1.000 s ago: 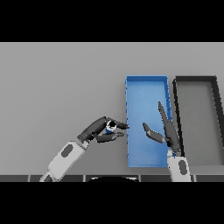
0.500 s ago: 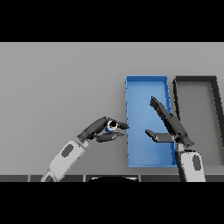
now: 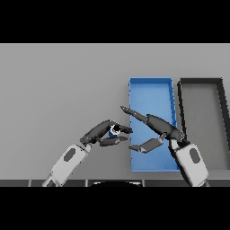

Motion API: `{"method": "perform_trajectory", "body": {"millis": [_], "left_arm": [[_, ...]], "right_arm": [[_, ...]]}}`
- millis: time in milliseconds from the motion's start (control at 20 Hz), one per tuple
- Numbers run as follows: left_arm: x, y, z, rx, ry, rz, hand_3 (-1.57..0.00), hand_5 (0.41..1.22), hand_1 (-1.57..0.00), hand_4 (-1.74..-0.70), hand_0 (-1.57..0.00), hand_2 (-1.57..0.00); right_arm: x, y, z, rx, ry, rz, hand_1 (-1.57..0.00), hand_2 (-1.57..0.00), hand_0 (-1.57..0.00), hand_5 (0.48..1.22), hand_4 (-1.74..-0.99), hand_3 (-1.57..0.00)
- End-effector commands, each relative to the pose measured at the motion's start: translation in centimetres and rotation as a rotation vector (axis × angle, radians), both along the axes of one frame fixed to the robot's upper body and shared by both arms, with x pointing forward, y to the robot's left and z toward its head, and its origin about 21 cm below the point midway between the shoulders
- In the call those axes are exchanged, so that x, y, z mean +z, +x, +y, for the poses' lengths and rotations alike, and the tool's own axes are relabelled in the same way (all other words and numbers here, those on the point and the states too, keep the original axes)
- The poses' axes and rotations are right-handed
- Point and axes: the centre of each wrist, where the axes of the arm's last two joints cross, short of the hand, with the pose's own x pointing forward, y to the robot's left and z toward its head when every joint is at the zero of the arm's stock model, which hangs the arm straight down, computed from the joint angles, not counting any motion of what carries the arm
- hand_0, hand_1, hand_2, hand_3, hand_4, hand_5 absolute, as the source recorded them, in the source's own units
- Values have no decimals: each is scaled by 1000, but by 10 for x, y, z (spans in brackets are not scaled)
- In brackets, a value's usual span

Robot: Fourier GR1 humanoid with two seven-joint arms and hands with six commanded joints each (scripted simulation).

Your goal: Pick up the blue pipe and place it into the blue bin.

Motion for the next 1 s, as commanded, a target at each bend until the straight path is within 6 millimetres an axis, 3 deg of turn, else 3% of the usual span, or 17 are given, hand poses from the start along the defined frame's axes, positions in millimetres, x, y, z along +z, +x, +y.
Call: {"method": "perform_trajectory", "body": {"millis": [0, 150, 450, 550, 650, 750, 800, 900, 950], "left_arm": [[1, 0, -4, -5, -2, 1, -1486, 1221, -1571, -1741, -1571, -1571], [-1, -2, -4, -25, -14, -7, -1516, 1221, -1571, -1741, -1571, -1571], [-3, -1, 4, -27, 19, -26, -1540, 1221, -1571, -1740, -1571, -1571], [-5, -3, 6, -40, -6, 4, -1484, 1221, -1571, -1736, -1571, -1571], [-2, -1, 4, -51, 113, -34, -1030, 1221, -1078, -1682, -1182, -1063], [-2, -2, 8, -56, 218, 3, -659, 1221, -706, -1480, -818, -680], [-2, 2, 7, -40, 181, -6, -583, 1221, -706, -1533, -776, -686], [-1, 1, 5, -11, 117, -12, -939, 1221, -1017, -1607, -1063, -969], [-2, 1, 6, -16, 79, -15, -1065, 1221, -1128, -1634, -1164, -1051]], "right_arm": [[3, 3, 7, 26, -5, 7, 1, 1, 1, 527, -1276, 1], [5, 6, 29, 90, -36, 19, 1, 1, 1, 531, -1232, 1], [9, 24, 67, 167, -52, 11, 1, 1, 1, 508, -1218, 1], [13, 30, 77, 196, -64, 10, -84, -102, -53, 506, -1245, -46], [18, 33, 86, 231, -89, 10, -375, -379, -345, 507, -1335, -296], [18, 36, 95, 256, -108, -1, -699, -739, -718, 522, -1430, -635], [18, 37, 98, 276, -86, 11, -873, -905, -888, 550, -1486, -768], [15, 36, 101, 324, -68, 52, -1124, -1145, -1134, 666, -1562, -957], [13, 35, 99, 327, -72, 84, -1214, -1230, -1221, 728, -1526, -1080]]}}
